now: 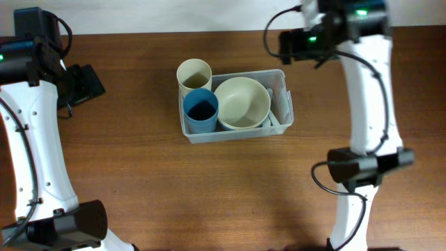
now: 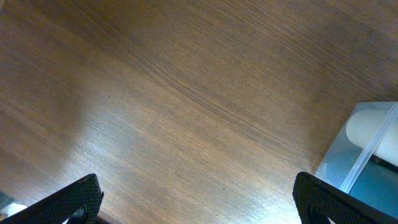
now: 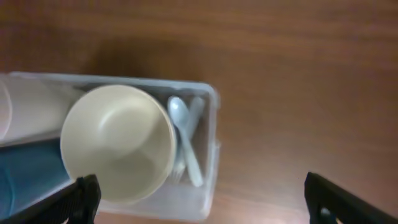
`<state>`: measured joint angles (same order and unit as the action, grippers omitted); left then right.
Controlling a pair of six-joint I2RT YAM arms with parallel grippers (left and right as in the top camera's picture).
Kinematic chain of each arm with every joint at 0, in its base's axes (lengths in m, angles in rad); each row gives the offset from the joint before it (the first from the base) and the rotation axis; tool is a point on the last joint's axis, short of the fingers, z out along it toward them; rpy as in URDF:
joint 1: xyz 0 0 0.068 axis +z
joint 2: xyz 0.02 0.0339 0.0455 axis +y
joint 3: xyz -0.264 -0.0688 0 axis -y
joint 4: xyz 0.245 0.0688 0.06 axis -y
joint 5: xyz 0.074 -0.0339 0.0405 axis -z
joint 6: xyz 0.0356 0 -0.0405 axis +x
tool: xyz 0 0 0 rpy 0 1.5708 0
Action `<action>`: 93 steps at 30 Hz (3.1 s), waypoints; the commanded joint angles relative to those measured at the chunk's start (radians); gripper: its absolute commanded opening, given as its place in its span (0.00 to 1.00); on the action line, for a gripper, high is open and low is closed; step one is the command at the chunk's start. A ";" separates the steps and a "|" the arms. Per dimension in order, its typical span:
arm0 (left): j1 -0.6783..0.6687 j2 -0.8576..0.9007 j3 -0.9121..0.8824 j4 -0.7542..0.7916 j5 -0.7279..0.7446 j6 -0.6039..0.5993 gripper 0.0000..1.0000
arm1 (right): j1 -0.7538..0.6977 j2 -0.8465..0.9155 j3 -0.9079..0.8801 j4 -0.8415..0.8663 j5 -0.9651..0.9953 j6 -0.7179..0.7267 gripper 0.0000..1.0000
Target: Pack container
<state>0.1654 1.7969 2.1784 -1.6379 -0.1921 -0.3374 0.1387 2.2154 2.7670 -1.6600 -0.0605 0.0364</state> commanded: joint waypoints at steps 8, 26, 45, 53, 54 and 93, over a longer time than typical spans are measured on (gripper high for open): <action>0.003 -0.025 0.017 -0.002 -0.011 -0.010 1.00 | -0.088 -0.214 0.049 -0.039 -0.129 0.002 0.99; 0.003 -0.024 0.017 -0.002 -0.011 -0.010 1.00 | 0.103 -0.632 -0.476 -0.039 -0.143 -0.002 0.99; 0.003 -0.024 0.017 -0.002 -0.011 -0.010 1.00 | 0.103 -0.896 -0.585 -0.038 0.044 0.007 0.99; 0.003 -0.024 0.017 -0.002 -0.011 -0.010 1.00 | 0.030 -1.243 -1.122 0.281 0.099 -0.002 0.99; 0.003 -0.024 0.017 -0.002 -0.011 -0.010 1.00 | 0.009 -1.300 -1.219 0.361 0.099 -0.002 0.99; 0.003 -0.025 0.017 -0.002 -0.011 -0.010 1.00 | -0.140 -2.212 -2.736 1.702 0.055 -0.093 0.99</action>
<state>0.1654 1.7969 2.1803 -1.6382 -0.1921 -0.3374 0.0078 0.0154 0.0536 0.0353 0.0029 -0.0536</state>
